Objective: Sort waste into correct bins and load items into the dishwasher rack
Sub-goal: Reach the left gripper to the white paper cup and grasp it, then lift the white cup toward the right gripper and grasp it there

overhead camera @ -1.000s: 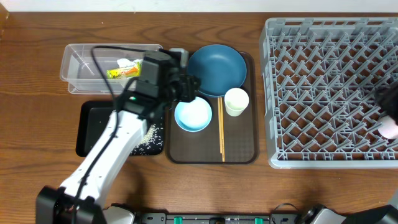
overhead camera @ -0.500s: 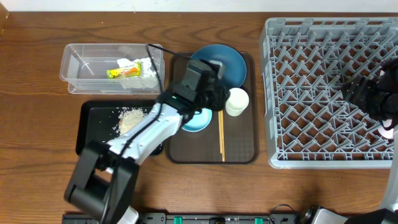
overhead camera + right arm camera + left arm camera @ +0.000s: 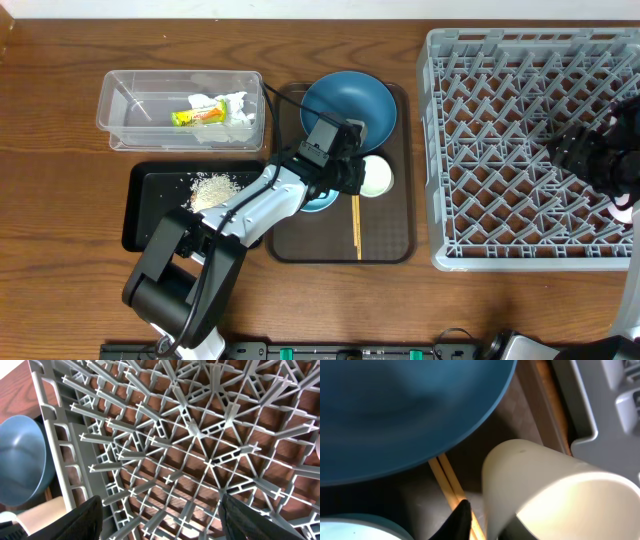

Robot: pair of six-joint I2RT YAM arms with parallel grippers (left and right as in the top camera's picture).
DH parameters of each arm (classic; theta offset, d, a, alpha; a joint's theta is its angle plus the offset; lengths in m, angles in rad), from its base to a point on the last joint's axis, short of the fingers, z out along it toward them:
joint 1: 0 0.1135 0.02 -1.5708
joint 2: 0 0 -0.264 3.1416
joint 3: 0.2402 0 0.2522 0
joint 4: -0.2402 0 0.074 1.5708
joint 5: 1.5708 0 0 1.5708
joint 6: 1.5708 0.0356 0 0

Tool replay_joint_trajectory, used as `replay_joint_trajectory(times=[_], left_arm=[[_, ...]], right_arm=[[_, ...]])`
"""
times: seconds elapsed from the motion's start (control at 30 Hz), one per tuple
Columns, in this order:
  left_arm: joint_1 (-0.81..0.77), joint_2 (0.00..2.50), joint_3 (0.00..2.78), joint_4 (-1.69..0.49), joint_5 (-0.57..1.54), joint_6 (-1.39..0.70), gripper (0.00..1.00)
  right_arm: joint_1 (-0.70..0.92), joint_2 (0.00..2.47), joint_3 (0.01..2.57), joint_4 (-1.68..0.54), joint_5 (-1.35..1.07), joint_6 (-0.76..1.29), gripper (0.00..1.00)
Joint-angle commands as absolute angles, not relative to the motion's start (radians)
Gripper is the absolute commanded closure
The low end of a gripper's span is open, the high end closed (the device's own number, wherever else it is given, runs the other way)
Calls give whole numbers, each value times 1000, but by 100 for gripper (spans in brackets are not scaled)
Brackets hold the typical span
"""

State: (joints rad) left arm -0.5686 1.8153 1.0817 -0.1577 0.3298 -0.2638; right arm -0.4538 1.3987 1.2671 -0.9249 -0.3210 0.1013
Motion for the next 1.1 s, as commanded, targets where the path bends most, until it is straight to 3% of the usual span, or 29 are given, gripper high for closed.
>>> replay_joint_trajectory(times=[0.0,0.2,0.57,0.87,1.07], left_arm=[[-570,1821,1089,-167,320,-263,87],[-567,1763,1091,-160,321,-263,94],[-504,1513,1091,-254,346,-336,94],[-365,1528,1090,-276,898,-405,94],[-353,1549,1090,-276,1063,-395,94]], right_arm=[[-448,1399,1271,-933,-318,88,26],[-448,1399,1271,-937,-318,88,23],[-435,1399,1271,-935,-419,23,21],[-318,1399,1247,-939,-608,-111,16],[-175,1399,1210,-962,-779,-262,12]])
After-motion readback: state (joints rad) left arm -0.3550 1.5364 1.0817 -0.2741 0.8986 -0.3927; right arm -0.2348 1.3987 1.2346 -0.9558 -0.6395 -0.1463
